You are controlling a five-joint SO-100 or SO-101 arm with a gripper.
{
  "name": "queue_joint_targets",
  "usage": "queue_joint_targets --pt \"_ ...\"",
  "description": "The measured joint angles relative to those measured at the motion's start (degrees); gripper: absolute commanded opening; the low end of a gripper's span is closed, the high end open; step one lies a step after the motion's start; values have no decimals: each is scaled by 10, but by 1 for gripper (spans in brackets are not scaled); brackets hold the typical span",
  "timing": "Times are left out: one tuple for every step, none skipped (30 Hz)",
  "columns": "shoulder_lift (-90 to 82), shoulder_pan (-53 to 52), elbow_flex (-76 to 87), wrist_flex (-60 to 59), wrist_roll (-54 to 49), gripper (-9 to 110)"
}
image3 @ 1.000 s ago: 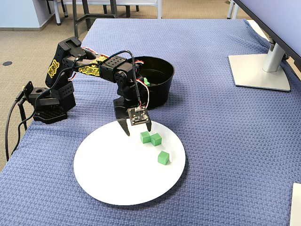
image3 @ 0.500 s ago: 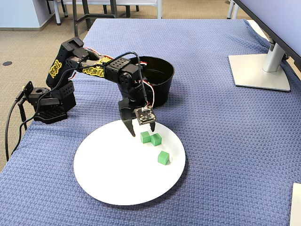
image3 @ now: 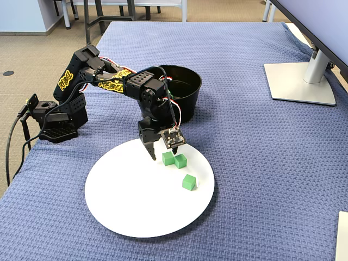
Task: Pick up the green cubes from the white plate and place them in the black recipient
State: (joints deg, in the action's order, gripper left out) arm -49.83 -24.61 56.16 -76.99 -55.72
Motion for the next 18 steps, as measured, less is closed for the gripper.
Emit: queue_joint_targets --pt "6 0 0 1 0 19" --pt "10 0 0 1 0 19" --pt "11 0 0 2 0 18" --pt "11 0 0 2 0 17" --pt "11 0 0 2 0 16" --pt "11 0 0 2 0 15" --pt "11 0 0 2 0 14" --pt "11 0 0 2 0 11" --pt "11 0 0 2 0 6" --pt "11 0 0 2 0 0" --pt "11 0 0 2 0 0" --pt "11 0 0 6 3 0" --pt "11 0 0 8 6 0" --pt "11 0 0 10 8 0" --pt "11 0 0 11 8 0" --pt "11 0 0 12 8 0" --pt "11 0 0 12 8 0" --pt "11 0 0 12 9 0"
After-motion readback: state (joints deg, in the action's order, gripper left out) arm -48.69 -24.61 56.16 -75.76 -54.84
